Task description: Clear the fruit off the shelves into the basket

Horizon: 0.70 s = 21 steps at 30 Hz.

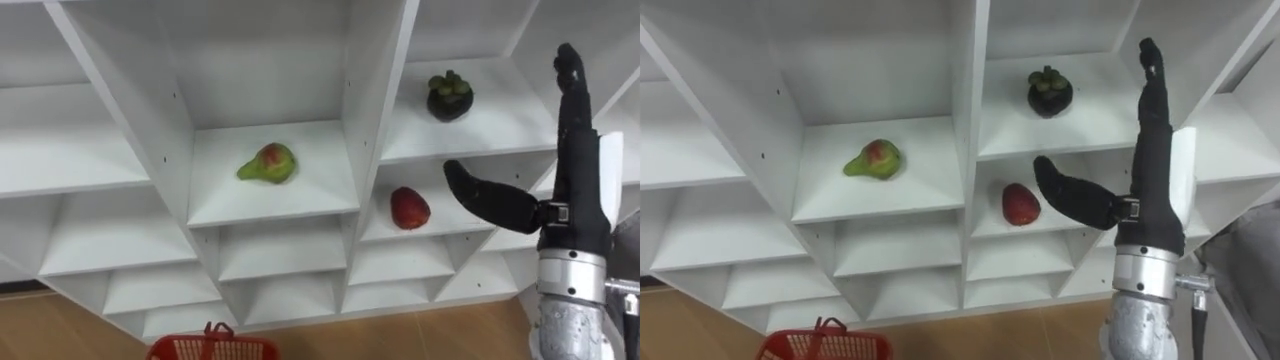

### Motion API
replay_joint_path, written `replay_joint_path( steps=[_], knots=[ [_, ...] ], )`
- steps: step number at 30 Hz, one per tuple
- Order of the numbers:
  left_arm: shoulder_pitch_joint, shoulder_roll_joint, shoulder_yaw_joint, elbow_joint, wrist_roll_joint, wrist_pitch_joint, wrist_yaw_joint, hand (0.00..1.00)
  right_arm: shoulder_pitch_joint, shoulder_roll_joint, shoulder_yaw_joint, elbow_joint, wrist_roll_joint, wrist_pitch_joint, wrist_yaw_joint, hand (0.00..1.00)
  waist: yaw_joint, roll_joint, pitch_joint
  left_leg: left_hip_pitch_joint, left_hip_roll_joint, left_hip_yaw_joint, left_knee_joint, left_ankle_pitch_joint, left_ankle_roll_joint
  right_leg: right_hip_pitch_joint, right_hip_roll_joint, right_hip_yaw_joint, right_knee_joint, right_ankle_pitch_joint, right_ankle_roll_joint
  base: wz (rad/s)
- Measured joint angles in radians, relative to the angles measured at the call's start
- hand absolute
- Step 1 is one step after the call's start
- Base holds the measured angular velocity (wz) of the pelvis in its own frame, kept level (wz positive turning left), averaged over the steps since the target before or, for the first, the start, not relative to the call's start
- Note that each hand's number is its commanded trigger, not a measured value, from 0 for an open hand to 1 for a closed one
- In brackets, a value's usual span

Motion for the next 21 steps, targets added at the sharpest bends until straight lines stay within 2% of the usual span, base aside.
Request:
replay_joint_path(
  steps=[6, 11, 16, 21],
  knots=[
    [0.001, 0.009, 0.003, 0.0, 0.0, 0.002, -0.003, 1.0, -0.041, -0.012, -0.039, 0.0, 0.016, 0.0, 0.053, 0.0, 0.007, -0.005, -0.0015, 0.001, 0.001, 0.0, 0.0, 0.0, 0.0, 0.003, 0.0, -0.003, -0.001, 0.0, 0.0, 0.0],
    [-0.005, 0.011, 0.007, 0.008, 0.001, 0.008, -0.012, 1.0, -0.082, -0.013, -0.044, 0.0, 0.102, 0.009, 0.128, 0.0, 0.008, -0.02, -0.0018, 0.001, 0.002, -0.004, 0.0, 0.0, 0.0, 0.004, 0.0, -0.007, -0.002, 0.0, 0.0, 0.0],
    [-0.006, 0.012, 0.028, 0.007, 0.001, 0.018, -0.03, 1.0, -0.107, -0.013, -0.045, 0.0, 0.114, 0.023, 0.178, 0.0, 0.008, -0.032, -0.0017, -0.001, 0.002, -0.006, 0.001, 0.0, 0.0, 0.003, 0.0, -0.008, -0.002, 0.001, -0.001, 0.0],
    [-0.016, 0.011, 0.027, 0.007, 0.001, 0.025, -0.038, 1.0, -0.124, -0.013, -0.049, -0.023, 0.122, 0.028, 0.205, 0.0, 0.006, -0.033, -0.0011, -0.011, 0.002, -0.023, 0.004, 0.0, 0.0, 0.001, -0.001, -0.024, -0.002, 0.001, -0.001, 0.09]
  ],
)
